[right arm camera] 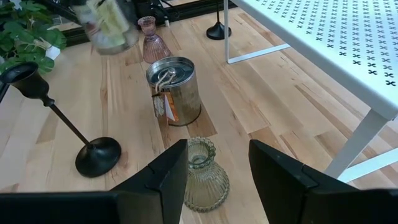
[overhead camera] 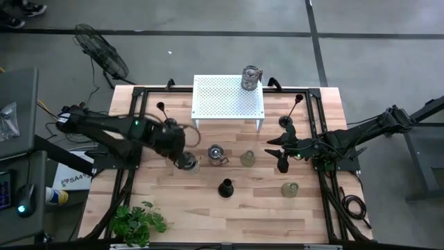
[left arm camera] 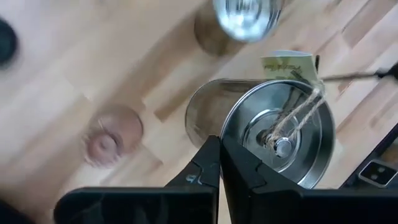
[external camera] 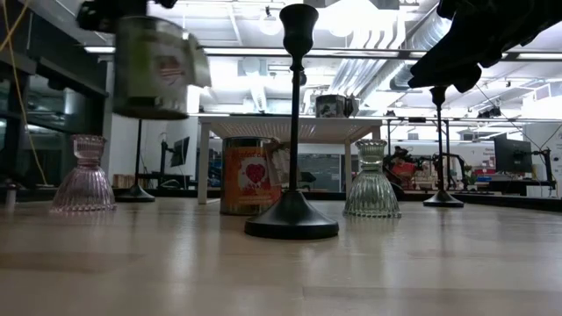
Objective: Pick & Place candle stick holders
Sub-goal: Align the left scented candle on the shelf with the other scented candle
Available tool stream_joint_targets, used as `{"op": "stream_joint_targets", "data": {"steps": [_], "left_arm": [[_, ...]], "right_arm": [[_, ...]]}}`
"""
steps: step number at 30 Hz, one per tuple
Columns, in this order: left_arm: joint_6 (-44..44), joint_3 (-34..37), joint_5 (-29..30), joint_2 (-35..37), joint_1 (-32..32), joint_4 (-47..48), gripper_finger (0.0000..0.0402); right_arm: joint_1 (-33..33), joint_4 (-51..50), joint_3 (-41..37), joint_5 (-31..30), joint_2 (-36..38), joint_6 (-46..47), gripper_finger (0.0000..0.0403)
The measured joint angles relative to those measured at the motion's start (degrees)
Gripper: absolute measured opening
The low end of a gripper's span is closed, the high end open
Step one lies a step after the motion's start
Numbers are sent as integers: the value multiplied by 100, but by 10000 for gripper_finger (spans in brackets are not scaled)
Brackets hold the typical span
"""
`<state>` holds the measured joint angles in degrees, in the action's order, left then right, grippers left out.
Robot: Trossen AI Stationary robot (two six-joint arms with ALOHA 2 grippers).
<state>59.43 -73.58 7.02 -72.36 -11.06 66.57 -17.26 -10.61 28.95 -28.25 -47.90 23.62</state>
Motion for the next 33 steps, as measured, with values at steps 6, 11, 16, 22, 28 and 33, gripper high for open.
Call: {"op": "stream_joint_targets", "data": {"steps": [6,11,16,22,28,33], "left_arm": [[-1300,-627,5,-36,1084,-8,0],[-2290,-1280,2,-315,1918,45,0],[-3148,-1972,-117,-826,2619,91,1],[-3862,-2669,-248,-1539,3150,67,1],[-4300,-3016,-371,-2053,3527,-32,1],[-4549,-3027,-374,-2280,3797,-161,1]], "right_arm": [[0,-2,0,-2,1,2,162],[0,2,0,-2,0,2,162],[0,1,0,9,0,3,162],[0,4,0,24,0,4,162],[1,4,0,42,0,7,162],[0,4,0,125,0,7,162]]}}
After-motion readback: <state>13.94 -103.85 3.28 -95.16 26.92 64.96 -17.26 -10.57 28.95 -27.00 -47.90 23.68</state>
